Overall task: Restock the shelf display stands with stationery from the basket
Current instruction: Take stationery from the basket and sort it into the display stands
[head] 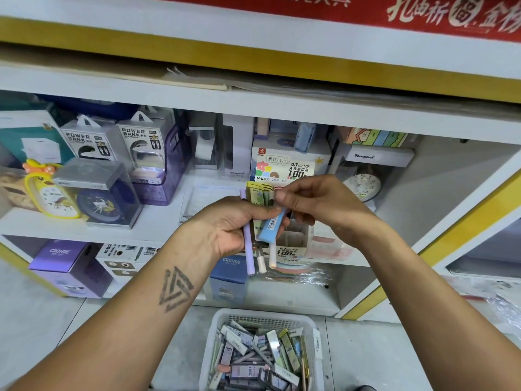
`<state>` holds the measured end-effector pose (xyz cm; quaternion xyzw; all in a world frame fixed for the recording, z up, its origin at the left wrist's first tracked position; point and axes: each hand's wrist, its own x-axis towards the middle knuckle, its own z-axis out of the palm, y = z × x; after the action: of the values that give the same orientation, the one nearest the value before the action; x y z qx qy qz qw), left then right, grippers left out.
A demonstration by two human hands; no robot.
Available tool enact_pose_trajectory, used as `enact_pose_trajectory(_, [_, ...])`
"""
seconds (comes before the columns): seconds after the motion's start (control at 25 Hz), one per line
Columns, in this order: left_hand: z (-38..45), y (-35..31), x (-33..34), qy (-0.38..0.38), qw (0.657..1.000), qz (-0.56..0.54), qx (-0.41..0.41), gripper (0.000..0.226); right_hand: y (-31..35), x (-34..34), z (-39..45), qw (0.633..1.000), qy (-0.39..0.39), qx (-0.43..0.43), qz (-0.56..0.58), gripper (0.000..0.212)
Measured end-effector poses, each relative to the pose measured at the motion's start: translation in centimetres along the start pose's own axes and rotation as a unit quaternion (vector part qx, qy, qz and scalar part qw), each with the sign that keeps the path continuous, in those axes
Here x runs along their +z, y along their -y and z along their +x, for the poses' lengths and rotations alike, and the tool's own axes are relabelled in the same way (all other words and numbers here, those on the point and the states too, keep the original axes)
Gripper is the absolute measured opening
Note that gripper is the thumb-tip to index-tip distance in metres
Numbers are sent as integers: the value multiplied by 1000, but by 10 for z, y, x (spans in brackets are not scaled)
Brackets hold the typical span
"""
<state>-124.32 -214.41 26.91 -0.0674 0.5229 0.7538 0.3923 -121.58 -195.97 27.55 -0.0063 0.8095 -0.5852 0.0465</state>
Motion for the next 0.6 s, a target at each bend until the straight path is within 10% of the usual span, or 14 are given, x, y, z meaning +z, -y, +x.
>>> enact_pose_trajectory(0.6, [-6, 3, -3, 95, 994, 59, -12, 17, 5, 12, 5, 999, -50, -16, -9, 15])
